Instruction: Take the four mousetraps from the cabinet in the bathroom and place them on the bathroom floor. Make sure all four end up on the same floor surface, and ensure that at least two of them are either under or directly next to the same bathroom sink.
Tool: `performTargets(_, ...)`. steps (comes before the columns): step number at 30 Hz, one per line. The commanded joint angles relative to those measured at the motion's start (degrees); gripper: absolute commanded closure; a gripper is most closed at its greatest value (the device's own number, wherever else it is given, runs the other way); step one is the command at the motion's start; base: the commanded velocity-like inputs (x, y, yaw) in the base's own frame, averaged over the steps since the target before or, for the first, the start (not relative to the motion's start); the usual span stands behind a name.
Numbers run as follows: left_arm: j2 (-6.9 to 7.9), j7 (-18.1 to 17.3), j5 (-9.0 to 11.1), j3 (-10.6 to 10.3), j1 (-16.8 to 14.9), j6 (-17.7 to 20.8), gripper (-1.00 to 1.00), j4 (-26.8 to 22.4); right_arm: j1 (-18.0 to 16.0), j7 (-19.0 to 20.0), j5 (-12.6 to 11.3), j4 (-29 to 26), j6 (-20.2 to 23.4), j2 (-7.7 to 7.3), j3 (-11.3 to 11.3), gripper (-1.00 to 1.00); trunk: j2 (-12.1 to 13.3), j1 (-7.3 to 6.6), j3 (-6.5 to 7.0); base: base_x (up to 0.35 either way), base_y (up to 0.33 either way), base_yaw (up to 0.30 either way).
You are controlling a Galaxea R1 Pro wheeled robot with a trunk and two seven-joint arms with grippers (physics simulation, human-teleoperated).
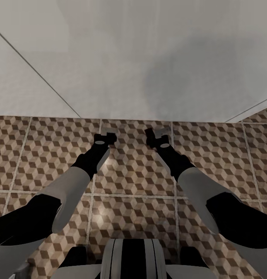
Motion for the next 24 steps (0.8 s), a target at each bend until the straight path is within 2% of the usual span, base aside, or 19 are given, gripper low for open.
performTargets(1, 0.05, 0.4, 0.2, -0.4, 0.0, 0.4, 1.00, -0.2, 0.0, -0.7, -0.6, -0.1, 0.3, -0.05, 0.5, 1.00, 0.0, -0.01, -0.03, 0.000, 0.000, 0.000)
performTargets(6, 0.11, 0.4, 0.1, -0.4, 0.0, -1.4, 1.00, -1.5, 0.0, -0.7, -0.5, -0.1, -0.3, -0.05, 0.6, 1.00, 0.0, -0.01, -0.03, 0.000, 0.000, 0.000)
performTargets(11, 0.40, 0.3, 0.0, -0.6, 0.0, -6.7, 1.00, -2.6, 0.0, -0.6, -0.5, -0.1, -1.5, -0.20, 0.6, 1.00, 0.0, -0.01, -0.03, 0.000, 0.000, 0.000)
performTargets(20, 0.63, 0.1, -0.2, -1.0, -0.1, -8.3, 1.00, -2.6, 0.0, -0.6, -0.5, -0.1, -1.7, -0.23, 0.6, 1.00, 0.0, -0.01, -0.03, 0.000, 0.000, 0.000)
performTargets(24, 0.66, 0.2, -0.3, -1.1, 0.0, -10.8, 1.00, -2.4, 0.0, -0.6, -0.6, -0.1, -1.7, -0.27, 0.6, 1.00, 0.0, -0.01, -0.03, 0.000, 0.000, 0.000)
